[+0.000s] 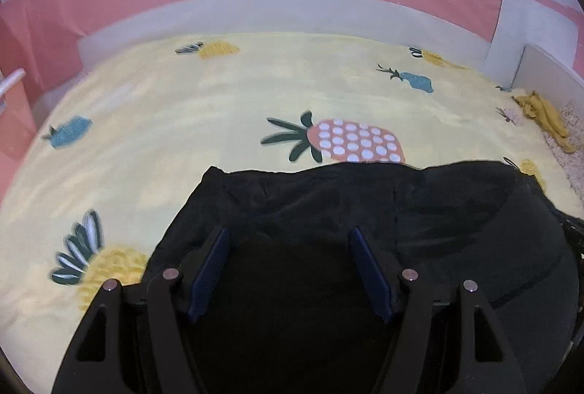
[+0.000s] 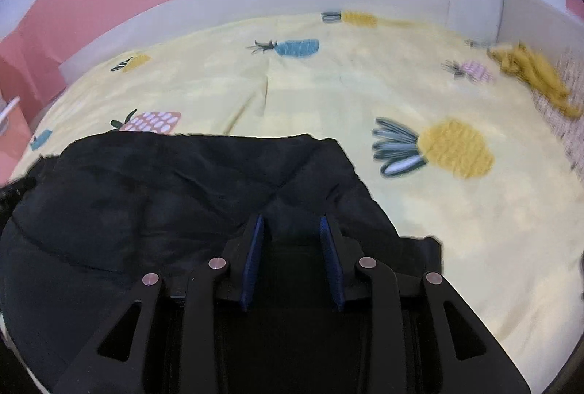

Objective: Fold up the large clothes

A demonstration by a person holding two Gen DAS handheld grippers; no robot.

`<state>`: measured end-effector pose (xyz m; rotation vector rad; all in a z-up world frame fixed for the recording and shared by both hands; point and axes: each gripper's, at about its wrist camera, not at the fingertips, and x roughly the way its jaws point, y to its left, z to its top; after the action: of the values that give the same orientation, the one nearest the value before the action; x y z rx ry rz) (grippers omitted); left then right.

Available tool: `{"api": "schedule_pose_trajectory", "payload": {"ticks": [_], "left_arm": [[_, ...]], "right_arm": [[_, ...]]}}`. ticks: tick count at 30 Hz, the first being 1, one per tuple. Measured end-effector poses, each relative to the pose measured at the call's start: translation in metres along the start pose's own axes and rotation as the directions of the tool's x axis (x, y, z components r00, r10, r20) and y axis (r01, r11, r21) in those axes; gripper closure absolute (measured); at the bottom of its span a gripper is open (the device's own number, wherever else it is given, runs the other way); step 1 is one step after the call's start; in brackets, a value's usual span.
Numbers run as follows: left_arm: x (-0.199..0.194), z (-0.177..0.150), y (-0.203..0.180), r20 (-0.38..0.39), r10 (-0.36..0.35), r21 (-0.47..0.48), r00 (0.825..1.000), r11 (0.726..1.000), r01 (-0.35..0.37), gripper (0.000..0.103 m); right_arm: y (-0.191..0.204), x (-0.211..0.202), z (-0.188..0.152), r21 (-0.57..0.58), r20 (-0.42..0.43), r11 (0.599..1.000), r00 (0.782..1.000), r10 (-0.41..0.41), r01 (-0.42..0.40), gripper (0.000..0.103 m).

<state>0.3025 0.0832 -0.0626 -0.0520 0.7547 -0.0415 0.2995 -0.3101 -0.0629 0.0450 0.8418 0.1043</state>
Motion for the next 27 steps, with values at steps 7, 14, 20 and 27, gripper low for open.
{"api": "schedule_pose_trajectory", "payload": {"ticks": [7, 14, 20, 27], "left_arm": [[-0.004, 0.002, -0.008, 0.003, 0.025, 0.018, 1.0, 1.0, -0.025, 0.032], [-0.051, -0.022, 0.012, 0.072, 0.002, 0.003, 0.997, 1.0, -0.002, 0.032], [-0.028, -0.035, 0.022, 0.08, -0.014, -0.042, 0.997, 0.999, 0.017, 0.026], [-0.054, -0.033, 0.023, 0.08, -0.016, -0.062, 0.997, 0.998, 0.021, 0.027]], "right_arm": [[0.001, -0.006, 0.002, -0.016, 0.004, 0.999, 1.0, -0.028, 0.028, 0.07], [-0.025, -0.056, -0.031, 0.005, 0.06, 1.0, 0.998, 0.001, -0.002, 0.07], [-0.034, -0.026, -0.045, 0.025, 0.044, 1.0, 0.999, 0.007, -0.008, 0.071], [-0.034, -0.059, -0.042, 0.059, 0.07, 0.998, 0.997, -0.02, 0.016, 0.071]]}}
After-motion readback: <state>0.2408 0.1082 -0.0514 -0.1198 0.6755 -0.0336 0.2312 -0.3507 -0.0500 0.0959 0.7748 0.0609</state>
